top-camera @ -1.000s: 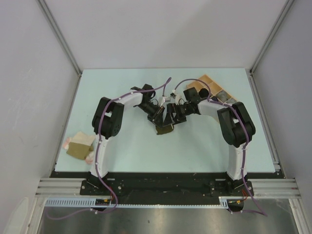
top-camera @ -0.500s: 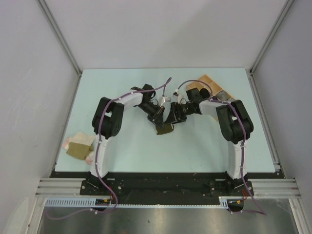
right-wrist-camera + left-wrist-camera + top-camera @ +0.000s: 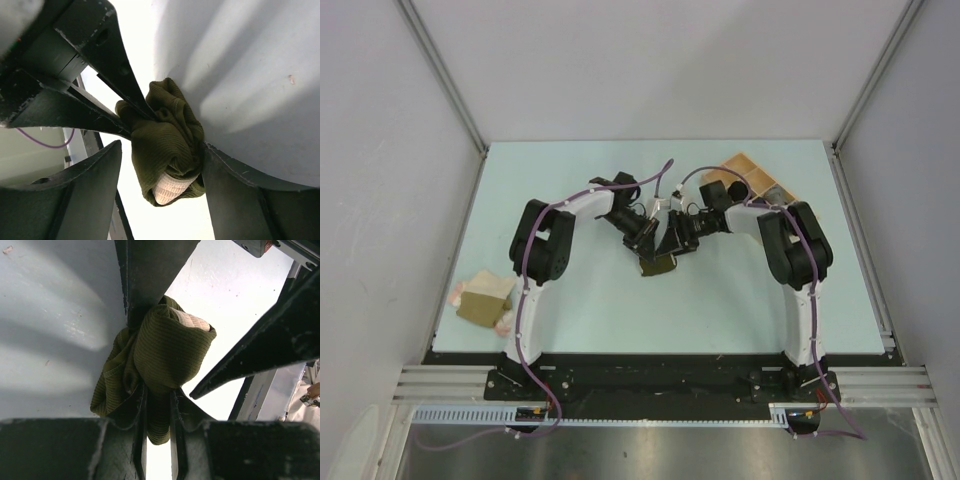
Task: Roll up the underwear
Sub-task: Roll the underwear to the center of the board.
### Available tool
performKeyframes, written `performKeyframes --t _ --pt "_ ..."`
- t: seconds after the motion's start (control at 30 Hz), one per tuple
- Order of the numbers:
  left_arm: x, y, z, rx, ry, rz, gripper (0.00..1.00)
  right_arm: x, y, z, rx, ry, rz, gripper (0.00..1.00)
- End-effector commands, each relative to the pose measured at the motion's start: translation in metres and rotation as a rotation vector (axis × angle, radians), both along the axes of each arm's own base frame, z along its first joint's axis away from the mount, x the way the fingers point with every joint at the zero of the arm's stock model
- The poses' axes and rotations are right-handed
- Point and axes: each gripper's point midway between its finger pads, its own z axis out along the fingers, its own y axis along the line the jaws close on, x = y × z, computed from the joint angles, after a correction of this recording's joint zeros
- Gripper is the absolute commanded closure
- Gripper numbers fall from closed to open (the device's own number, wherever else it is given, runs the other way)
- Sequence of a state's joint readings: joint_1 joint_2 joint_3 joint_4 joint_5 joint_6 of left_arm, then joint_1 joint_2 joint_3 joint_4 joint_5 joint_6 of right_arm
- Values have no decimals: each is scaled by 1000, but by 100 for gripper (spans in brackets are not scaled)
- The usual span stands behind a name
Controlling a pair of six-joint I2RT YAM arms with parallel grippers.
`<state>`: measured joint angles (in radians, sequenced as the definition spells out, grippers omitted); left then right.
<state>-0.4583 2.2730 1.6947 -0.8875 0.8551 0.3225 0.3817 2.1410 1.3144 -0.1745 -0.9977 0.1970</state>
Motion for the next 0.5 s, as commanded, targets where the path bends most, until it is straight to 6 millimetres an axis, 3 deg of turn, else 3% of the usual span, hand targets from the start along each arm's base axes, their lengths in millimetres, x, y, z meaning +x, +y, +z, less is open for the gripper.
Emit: performKeyframes --t 0.0,0.17,0.33,0.47 --pt "3 17 -55 191 -108 -73 85 -38 -9 -56 -148 143 57 30" --pt "3 15 -54 191 -110 -77 85 -41 -9 -63 -172 143 81 31" --pt "3 15 -55 194 -108 -76 85 -47 -8 -70 -185 154 119 40" --pt "4 17 -57 201 -107 -74 85 -55 -9 -74 -196 188 155 38"
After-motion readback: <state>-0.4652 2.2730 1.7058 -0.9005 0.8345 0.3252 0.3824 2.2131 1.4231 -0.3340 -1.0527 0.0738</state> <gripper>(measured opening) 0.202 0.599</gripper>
